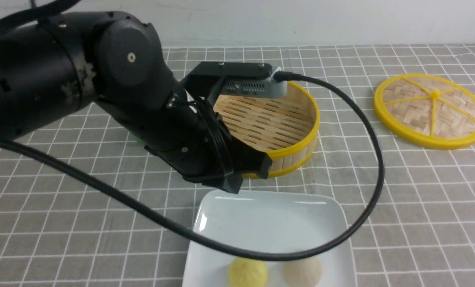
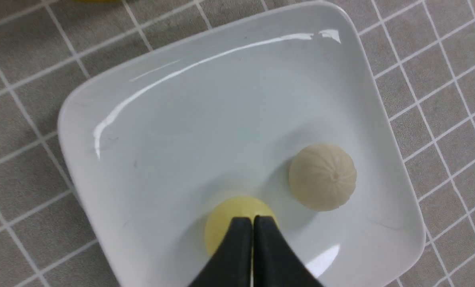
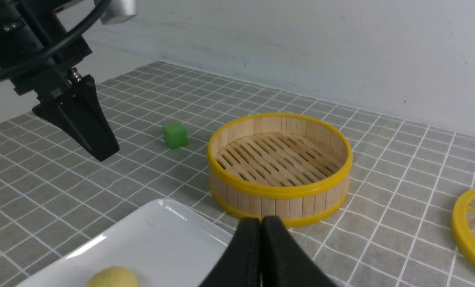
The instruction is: Put the steamed buns into the plate on the grey tablecloth.
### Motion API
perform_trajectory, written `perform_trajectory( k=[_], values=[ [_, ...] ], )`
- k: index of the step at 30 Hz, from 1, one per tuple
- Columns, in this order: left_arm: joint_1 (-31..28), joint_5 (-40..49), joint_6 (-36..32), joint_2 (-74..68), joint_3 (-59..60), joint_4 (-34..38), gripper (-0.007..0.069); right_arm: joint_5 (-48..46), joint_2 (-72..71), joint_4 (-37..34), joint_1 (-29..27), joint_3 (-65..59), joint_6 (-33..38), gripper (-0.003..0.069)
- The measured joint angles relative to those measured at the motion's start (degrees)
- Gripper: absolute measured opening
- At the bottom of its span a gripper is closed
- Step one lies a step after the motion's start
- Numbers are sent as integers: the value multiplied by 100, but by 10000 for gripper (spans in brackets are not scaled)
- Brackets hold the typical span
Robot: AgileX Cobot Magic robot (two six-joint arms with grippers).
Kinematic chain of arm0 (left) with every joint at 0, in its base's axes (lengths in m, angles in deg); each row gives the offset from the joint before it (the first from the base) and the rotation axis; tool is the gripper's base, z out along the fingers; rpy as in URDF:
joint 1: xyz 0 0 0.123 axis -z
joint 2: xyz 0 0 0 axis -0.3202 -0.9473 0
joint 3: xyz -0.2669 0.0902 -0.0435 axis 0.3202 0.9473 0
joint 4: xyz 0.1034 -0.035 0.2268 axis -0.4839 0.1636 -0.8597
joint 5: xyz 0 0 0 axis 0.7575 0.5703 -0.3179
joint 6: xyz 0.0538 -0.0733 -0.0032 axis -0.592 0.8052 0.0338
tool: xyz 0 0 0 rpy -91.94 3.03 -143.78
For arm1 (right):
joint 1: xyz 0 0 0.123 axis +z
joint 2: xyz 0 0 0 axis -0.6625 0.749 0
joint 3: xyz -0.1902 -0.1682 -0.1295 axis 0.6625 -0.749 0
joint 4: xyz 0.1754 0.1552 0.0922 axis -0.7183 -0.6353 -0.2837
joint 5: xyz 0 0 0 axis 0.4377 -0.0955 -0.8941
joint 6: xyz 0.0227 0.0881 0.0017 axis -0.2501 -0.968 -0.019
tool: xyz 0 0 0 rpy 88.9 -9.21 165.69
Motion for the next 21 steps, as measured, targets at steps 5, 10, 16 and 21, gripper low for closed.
perform_trajectory(
  k=[5, 10, 16, 21],
  values=[
    [0, -12, 5, 94, 0, -151, 1, 39, -6, 42, 0, -43, 5, 29],
    [0, -94, 15, 94, 0, -222, 1, 39, -6, 42, 0, -43, 5, 31],
    [0, -131, 15, 94, 0, -238, 1, 39, -6, 58, 0, -47, 5, 31],
    [0, -131, 17, 94, 0, -285, 1, 70, -43, -29, -21, -320, 5, 34]
  ],
)
